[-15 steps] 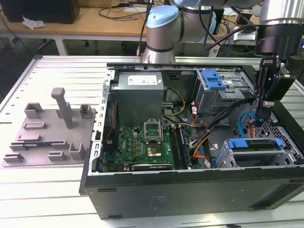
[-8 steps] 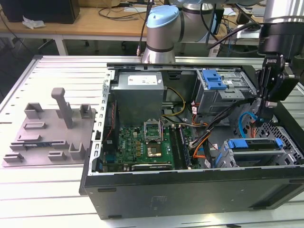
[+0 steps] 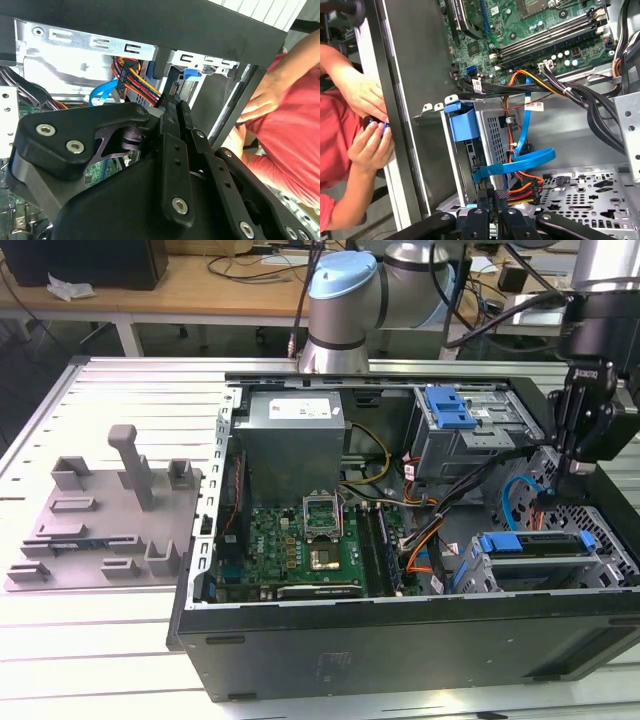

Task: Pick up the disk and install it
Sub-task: 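Insert the first disk wire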

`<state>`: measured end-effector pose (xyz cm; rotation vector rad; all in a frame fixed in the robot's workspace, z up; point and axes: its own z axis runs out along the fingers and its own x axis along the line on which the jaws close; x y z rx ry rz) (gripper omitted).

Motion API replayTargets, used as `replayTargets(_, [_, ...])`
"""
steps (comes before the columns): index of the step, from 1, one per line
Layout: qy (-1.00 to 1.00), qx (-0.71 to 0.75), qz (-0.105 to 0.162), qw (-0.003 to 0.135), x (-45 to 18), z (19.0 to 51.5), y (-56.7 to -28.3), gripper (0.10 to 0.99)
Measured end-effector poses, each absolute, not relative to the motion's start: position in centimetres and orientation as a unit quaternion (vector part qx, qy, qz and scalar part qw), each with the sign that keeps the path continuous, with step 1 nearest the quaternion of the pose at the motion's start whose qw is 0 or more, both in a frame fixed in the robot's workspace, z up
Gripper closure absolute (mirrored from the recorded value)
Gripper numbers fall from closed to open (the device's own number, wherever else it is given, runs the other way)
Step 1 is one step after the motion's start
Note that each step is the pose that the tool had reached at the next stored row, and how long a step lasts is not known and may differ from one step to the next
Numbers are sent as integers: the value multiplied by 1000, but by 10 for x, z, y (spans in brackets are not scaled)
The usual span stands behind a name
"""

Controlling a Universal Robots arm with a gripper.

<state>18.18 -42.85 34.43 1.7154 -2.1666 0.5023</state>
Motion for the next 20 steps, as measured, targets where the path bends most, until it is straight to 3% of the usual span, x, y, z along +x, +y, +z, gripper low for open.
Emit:
replayTargets(6, [-763,607,159,152,178,350,-440,922])
replayTargets(18, [-760,617,150,141,171,356,-457,922])
replayTargets(20, [-758,622,142,134,169,356,-460,922])
